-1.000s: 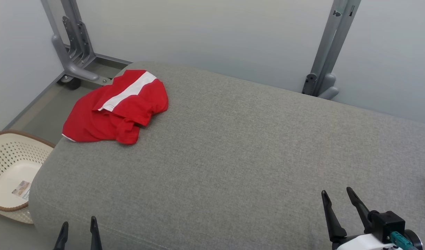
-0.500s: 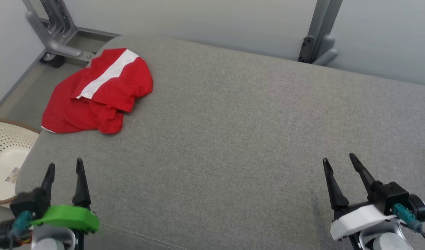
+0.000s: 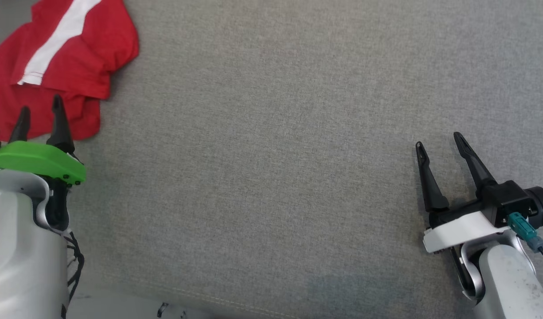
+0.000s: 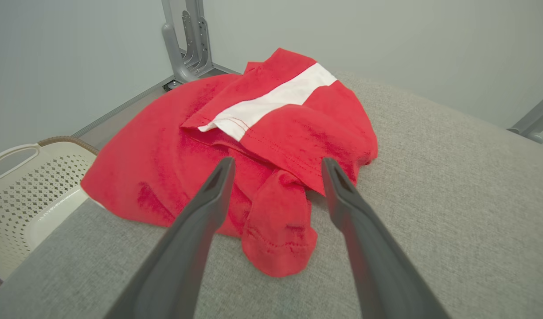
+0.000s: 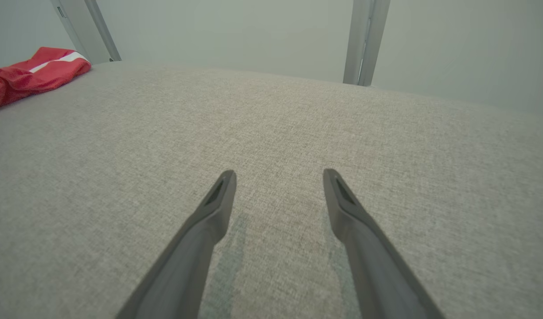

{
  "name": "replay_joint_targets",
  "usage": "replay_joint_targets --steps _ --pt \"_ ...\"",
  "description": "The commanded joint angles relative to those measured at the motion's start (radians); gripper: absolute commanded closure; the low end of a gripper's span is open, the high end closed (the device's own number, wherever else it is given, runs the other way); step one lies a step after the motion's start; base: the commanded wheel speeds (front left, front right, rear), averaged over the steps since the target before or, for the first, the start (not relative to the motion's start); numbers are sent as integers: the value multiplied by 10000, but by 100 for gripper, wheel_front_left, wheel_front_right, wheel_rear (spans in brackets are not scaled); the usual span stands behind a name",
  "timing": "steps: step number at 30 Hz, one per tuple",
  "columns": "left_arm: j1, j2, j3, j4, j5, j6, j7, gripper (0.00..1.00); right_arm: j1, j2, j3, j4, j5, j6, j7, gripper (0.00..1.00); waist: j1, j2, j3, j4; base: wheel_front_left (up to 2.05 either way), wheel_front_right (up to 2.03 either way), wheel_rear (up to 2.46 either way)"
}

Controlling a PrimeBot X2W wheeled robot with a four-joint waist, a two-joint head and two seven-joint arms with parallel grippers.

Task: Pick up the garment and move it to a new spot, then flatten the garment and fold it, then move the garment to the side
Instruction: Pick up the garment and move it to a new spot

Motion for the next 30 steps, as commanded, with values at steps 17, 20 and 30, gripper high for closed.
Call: replay_joint_targets --steps 17,20,30 --pt "-1800 821 -1004 3263 -1904 -36 -51 47 -305 23 -245 487 -200 -32 97 0 0 0 2258 -1025 0 0 0" --pt "-1649 928 -1286 3407 -2184 -36 -58 100 -277 138 -175 539 -123 -30 97 0 0 0 2082 -1073 0 0 0" --pt "-1014 1694 -2496 1979 -2857 -37 -874 100 -84 554 101 514 214 -15 24 0 0 0 893 -1379 0 0 0"
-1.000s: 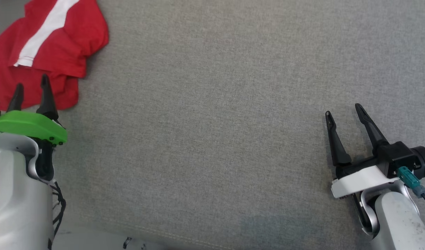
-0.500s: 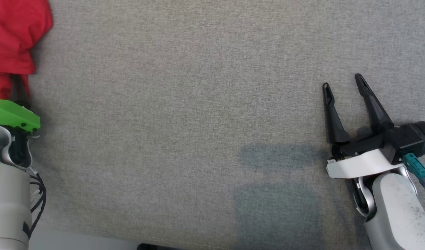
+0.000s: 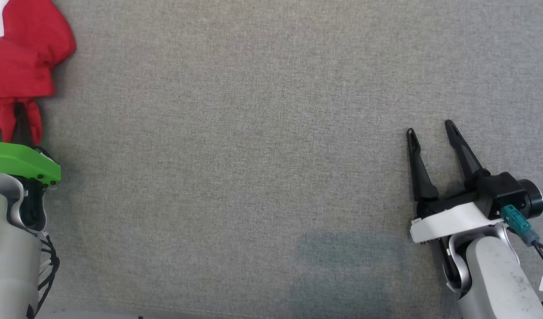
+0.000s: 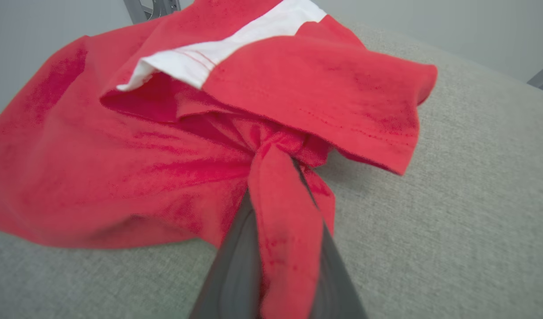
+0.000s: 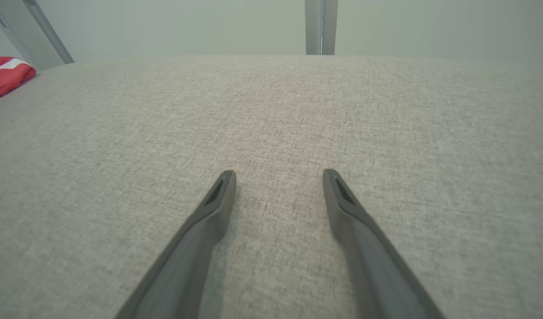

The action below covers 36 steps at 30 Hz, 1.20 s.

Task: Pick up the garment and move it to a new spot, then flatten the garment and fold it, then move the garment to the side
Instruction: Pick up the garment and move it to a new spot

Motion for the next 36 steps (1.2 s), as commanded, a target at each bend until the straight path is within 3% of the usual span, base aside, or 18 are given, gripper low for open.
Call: replay_joint_targets --steps 1,11,26,30,36 --pt "248 158 -176 -333 -21 -31 -153 100 483 51 25 339 123 -19 84 0 -1 0 -633 -220 0 0 0" --pt "1444 -11 -1218 -3053 268 -30 -284 100 1232 291 -38 297 464 -19 52 0 -1 0 -2012 -787 0 0 0" --pt "3462 -1405 -3901 -10726 493 901 2210 100 2065 360 -28 206 803 -17 52 0 -1 0 -3264 -1945 0 0 0" --pt "3632 -1653 -4477 -11115 427 1016 2757 100 2015 366 1 176 877 -17 52 0 -1 0 -3174 -2265 0 0 0" --pt "4045 -1811 -5240 -9508 645 904 2774 100 2019 369 66 219 1098 -17 52 0 -1 0 -3014 -2652 0 0 0"
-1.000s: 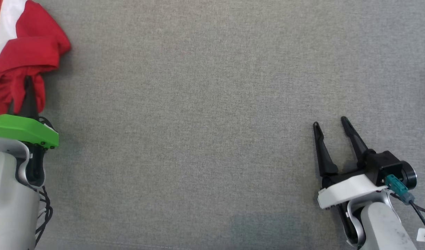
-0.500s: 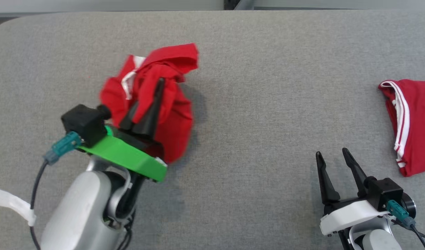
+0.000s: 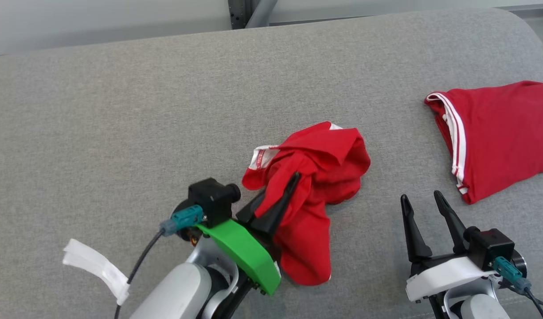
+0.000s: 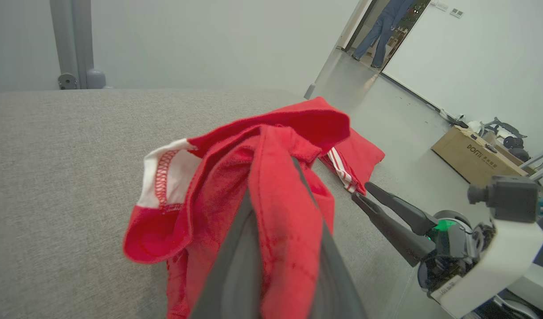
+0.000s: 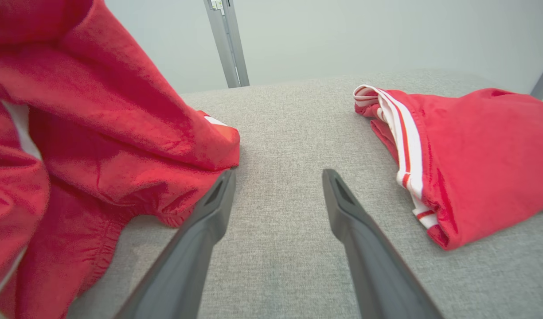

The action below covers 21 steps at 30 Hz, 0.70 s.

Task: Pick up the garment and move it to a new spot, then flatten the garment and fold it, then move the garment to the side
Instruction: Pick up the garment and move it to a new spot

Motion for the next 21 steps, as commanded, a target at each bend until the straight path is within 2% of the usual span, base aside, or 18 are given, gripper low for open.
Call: replay_joint_targets --steps 1,10,20,21 --pt "236 37 -87 386 42 -76 -83 100 47 -12 -13 5 60 -15 4 0 0 -1 76 -197 0 0 0" --pt "325 -564 -773 3477 94 -526 -848 100 196 -12 -136 89 111 -15 4 0 0 -1 43 -267 0 0 0" --pt "-230 -1099 -1010 5163 -105 -694 -1671 98 142 -14 -142 183 -72 -15 4 0 0 -1 -148 -19 0 0 0" --pt "-260 -1132 -1047 5244 -59 -702 -1784 69 165 -14 -160 196 -82 -15 4 0 0 -1 -208 12 0 0 0"
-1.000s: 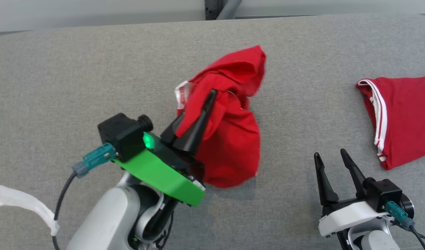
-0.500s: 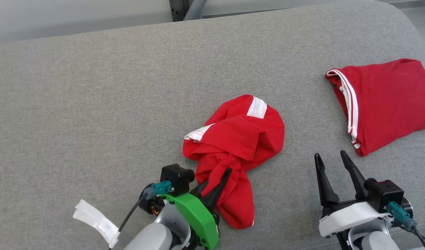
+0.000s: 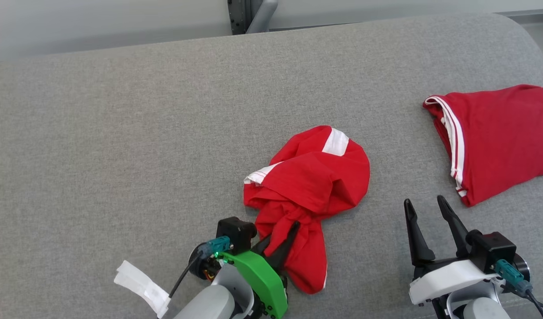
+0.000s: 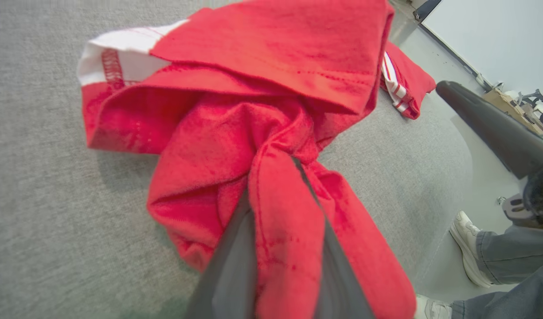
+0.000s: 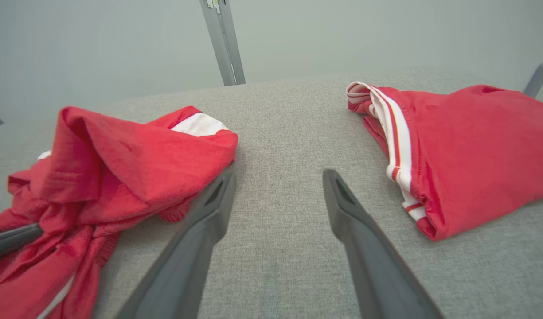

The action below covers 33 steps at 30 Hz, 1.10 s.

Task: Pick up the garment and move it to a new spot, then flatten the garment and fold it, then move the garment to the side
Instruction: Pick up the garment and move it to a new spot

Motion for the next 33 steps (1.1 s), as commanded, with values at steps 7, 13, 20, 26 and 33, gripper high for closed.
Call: replay_joint_targets --steps 7,13,20,26,33 --pt "284 66 11 -319 279 394 -780 0 419 -21 -234 -108 -119 -15 4 0 0 0 -759 253 0 0 0" --pt "1223 871 364 -1602 606 1355 -1251 0 949 -21 -586 -389 -194 -15 4 0 0 0 -1499 592 0 0 0" --pt "2542 2083 1207 -2810 797 2460 -1527 0 1528 -57 -887 -695 -202 -14 4 0 0 0 -2180 1099 0 0 0" --pt "3551 2626 2386 -3025 878 2954 -1708 0 2088 -128 -1143 -753 -108 -14 4 0 0 0 -2626 1689 0 0 0" --pt "4587 2594 4100 -3124 1417 2725 -1700 0 2496 -201 -1383 -652 -62 -14 4 0 0 0 -2942 2045 0 0 0"
